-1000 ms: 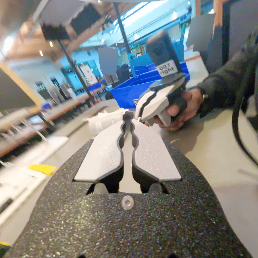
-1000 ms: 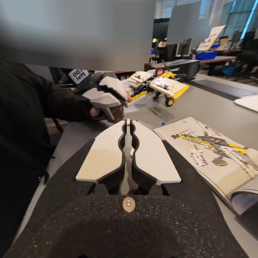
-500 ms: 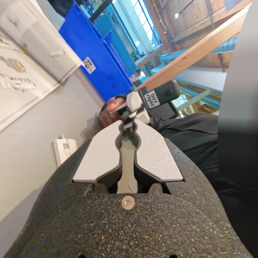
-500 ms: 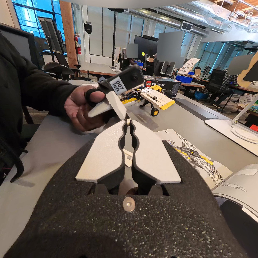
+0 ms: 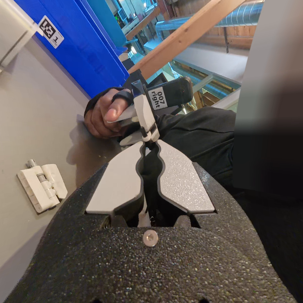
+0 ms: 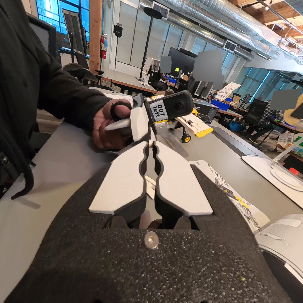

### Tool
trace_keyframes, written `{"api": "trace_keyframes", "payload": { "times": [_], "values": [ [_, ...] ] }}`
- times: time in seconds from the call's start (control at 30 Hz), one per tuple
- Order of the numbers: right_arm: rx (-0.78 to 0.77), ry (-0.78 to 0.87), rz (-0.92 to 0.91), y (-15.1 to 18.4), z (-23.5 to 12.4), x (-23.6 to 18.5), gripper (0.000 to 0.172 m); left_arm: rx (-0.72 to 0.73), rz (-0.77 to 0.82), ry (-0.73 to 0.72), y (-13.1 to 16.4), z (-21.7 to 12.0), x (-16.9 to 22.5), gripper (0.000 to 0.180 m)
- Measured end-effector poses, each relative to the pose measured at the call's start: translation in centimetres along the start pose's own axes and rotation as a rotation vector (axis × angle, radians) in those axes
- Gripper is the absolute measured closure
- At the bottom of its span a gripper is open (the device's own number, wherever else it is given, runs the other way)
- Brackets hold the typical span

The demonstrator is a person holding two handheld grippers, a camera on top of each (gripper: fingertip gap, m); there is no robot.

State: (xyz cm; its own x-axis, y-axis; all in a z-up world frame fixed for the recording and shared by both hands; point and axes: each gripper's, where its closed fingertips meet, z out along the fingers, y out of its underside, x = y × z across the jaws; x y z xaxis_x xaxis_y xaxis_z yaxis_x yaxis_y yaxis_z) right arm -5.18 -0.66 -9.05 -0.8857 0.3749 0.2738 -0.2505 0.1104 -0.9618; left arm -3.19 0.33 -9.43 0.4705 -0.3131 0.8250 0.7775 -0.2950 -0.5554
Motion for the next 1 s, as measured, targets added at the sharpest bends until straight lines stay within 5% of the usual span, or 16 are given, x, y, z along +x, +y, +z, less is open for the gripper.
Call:
{"api": "trace_keyframes", "payload": {
  "times": [0.3,0.57,1.0],
  "values": [
    [-0.049,0.007,-0.070,0.7,0.1,-0.3,0.167,-0.035,-0.007,-0.019,0.6,-0.2,-0.6,0.176],
    [-0.137,-0.017,-0.237,1.1,-0.1,-0.6,0.144,-0.146,0.010,-0.059,2.2,0.0,-0.9,0.176],
    [-0.203,-0.188,-0.172,2.0,-0.5,-2.5,0.157,-0.230,-0.045,-0.069,3.7,0.7,-1.2,0.176]
  ]
}}
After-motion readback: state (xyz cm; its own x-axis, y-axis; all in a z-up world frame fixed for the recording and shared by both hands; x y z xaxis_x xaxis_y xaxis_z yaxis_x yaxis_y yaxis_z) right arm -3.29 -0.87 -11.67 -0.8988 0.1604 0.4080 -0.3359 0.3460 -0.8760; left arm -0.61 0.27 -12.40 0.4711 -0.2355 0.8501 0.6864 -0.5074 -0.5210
